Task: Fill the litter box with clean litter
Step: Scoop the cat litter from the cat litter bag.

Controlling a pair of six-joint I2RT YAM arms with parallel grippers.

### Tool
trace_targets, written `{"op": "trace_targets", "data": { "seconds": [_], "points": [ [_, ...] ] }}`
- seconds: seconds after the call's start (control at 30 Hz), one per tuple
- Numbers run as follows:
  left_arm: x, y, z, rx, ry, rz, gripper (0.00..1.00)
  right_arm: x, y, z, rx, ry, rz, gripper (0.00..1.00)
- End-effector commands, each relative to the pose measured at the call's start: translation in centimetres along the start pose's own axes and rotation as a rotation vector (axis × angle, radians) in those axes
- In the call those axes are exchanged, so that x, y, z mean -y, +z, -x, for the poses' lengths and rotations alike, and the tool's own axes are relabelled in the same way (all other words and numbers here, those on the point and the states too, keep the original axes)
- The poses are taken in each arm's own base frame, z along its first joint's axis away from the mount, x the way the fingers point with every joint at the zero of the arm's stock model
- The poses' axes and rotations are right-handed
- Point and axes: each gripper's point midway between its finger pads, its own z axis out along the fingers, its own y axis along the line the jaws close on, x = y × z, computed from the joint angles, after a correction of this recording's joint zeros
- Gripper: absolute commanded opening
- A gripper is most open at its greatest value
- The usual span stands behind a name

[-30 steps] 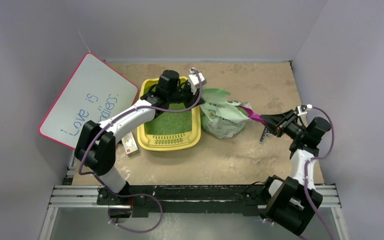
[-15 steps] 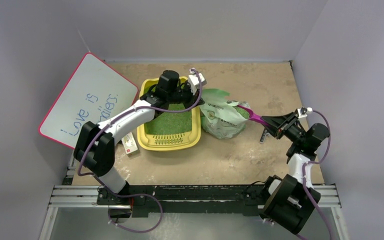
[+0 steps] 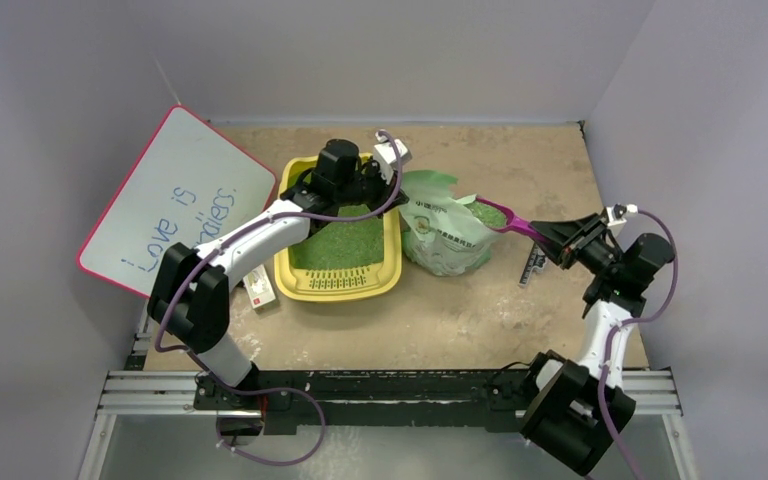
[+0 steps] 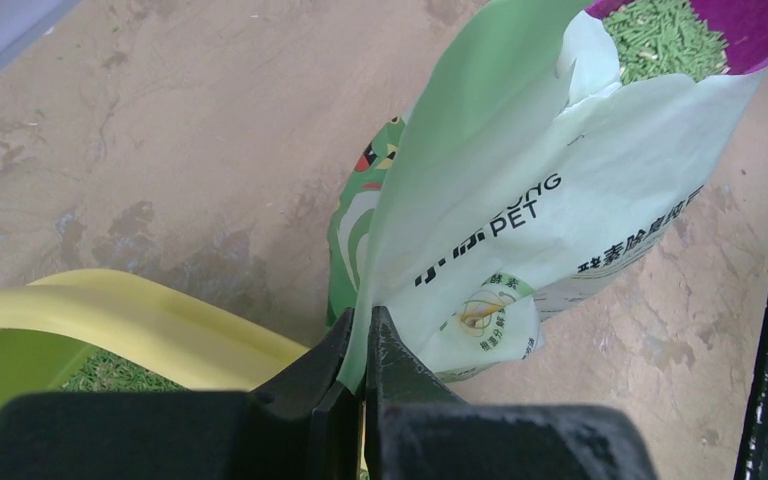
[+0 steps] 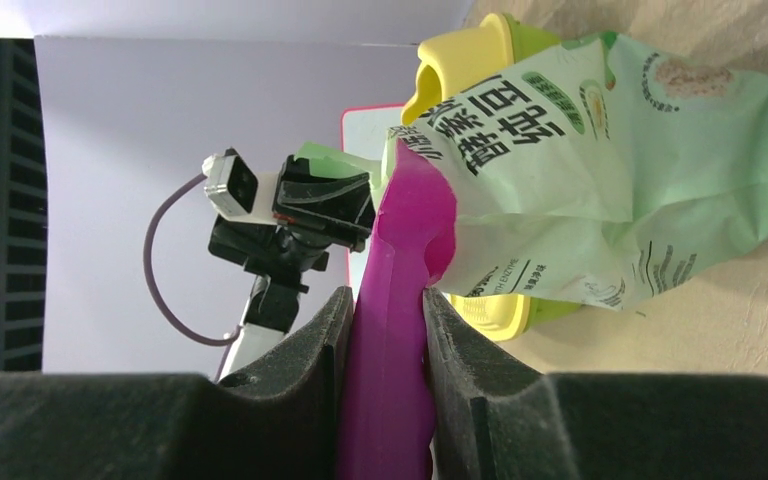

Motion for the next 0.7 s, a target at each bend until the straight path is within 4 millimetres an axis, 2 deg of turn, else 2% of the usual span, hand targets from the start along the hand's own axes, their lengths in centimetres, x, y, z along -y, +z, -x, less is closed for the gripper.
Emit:
{"op": "trace_targets", "data": {
  "seconds": [0.0,0.67],
  "points": [
    [-3.9,-1.4,3.5,0.094,0.036,0.158,0.0,-3.6,-0.5,0.9,0.04,-0.106,0.0,0.0],
    [-3.9,-2.3,5.0,0.125,0.061,0.176,0.0,-1.6,-1.3,0.5,0.084,-0.064,-0.105,0.0]
  ]
}}
